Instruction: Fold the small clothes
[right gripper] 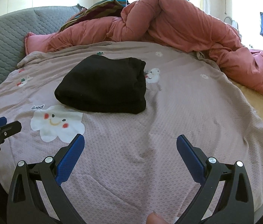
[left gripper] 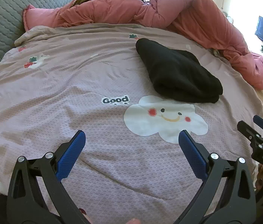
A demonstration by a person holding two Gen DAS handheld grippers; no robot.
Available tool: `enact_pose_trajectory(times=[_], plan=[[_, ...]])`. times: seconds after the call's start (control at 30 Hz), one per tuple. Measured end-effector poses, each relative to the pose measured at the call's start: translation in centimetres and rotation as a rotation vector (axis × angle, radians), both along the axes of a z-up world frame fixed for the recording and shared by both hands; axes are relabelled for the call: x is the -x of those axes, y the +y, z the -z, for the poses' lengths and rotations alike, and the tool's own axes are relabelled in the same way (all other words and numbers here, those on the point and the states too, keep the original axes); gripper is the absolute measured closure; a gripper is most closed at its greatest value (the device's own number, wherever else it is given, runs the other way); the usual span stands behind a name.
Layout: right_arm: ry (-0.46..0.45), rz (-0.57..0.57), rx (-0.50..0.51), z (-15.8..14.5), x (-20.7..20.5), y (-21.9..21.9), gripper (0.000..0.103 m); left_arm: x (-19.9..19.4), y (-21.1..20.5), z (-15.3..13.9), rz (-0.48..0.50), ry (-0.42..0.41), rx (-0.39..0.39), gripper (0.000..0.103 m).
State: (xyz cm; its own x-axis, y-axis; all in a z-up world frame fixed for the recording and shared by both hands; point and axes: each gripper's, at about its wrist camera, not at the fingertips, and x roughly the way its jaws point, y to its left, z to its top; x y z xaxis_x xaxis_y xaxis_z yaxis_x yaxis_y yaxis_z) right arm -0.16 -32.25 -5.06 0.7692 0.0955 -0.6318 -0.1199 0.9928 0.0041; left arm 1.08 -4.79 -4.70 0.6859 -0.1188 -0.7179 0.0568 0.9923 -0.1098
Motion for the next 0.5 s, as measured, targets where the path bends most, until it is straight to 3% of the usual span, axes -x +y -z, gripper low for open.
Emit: enact_pose_trajectory(times=[0.5], plan=[[-0.016, 0.021, 0.006, -0.48, 0.41, -0.29, 0.005, 0.13, -0.08, -0.59, 0.001, -0.013, -0.015, 0.010]])
